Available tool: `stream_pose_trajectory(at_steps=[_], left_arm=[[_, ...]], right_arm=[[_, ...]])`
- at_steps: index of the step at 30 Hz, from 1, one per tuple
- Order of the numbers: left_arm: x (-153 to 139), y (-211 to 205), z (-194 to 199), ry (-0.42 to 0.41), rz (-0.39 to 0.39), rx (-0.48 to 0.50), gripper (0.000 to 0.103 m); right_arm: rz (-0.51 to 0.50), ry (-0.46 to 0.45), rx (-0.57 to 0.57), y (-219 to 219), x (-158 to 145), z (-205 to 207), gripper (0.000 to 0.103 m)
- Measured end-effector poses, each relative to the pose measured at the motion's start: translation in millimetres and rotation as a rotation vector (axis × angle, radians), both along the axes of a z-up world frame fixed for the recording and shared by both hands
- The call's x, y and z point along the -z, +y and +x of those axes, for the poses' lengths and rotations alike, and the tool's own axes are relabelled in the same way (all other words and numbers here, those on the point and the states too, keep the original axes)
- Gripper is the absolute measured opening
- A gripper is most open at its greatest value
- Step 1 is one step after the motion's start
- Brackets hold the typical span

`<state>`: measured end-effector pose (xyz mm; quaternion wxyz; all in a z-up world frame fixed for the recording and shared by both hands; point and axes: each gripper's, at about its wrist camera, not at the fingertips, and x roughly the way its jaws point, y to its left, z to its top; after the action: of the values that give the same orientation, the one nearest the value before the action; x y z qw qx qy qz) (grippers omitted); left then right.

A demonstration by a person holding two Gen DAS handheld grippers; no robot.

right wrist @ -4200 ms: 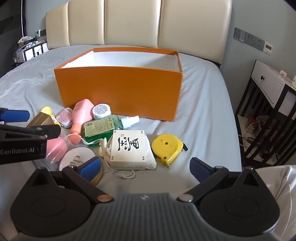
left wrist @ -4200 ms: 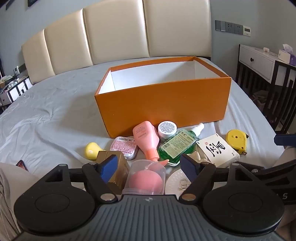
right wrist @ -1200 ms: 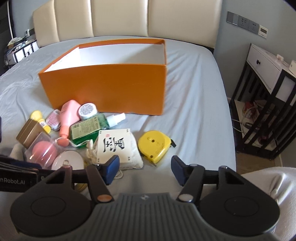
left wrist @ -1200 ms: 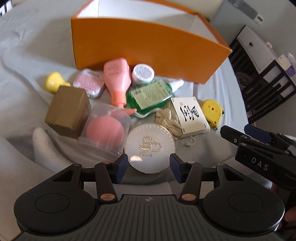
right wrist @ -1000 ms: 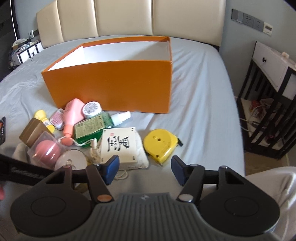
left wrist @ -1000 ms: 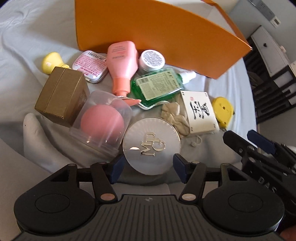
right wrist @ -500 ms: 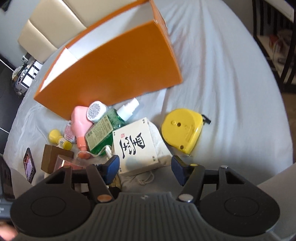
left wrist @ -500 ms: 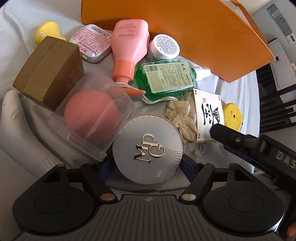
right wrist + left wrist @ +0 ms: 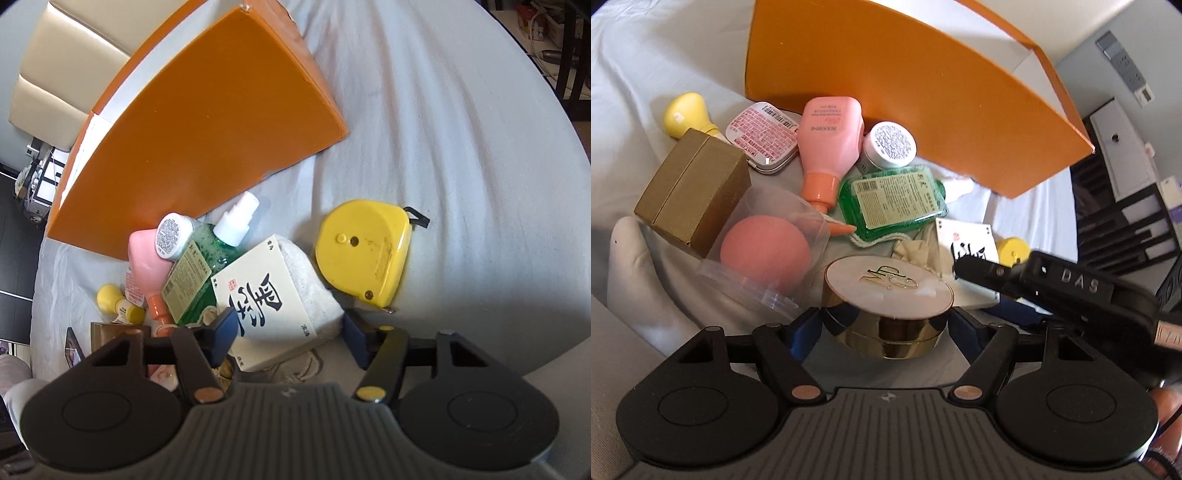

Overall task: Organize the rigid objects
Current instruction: 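Close the left gripper on the gold compact while the right gripper reaches the pouch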

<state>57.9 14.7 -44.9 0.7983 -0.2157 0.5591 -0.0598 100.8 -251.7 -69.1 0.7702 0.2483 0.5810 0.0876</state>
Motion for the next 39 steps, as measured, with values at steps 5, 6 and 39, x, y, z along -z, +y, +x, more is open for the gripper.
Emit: stream_pose_trajectory(at_steps=[5,6,39], left_arm=[[-5,2,-5,-0.029,0.011,-0.001,0.086],[-7,-3,-5,-0.049,0.035,0.015,0.086],[-18,6,18,0.041,-0.028,-0.193,0.083]], right_arm=[[-0.010,-0.099,0.025,-5,-14,-14,0.033],[-0.016,-0.127,0.028,-5,-17,-17,0.027],[-0.268,-0.156,-0.242,46,-17,-16,0.083]])
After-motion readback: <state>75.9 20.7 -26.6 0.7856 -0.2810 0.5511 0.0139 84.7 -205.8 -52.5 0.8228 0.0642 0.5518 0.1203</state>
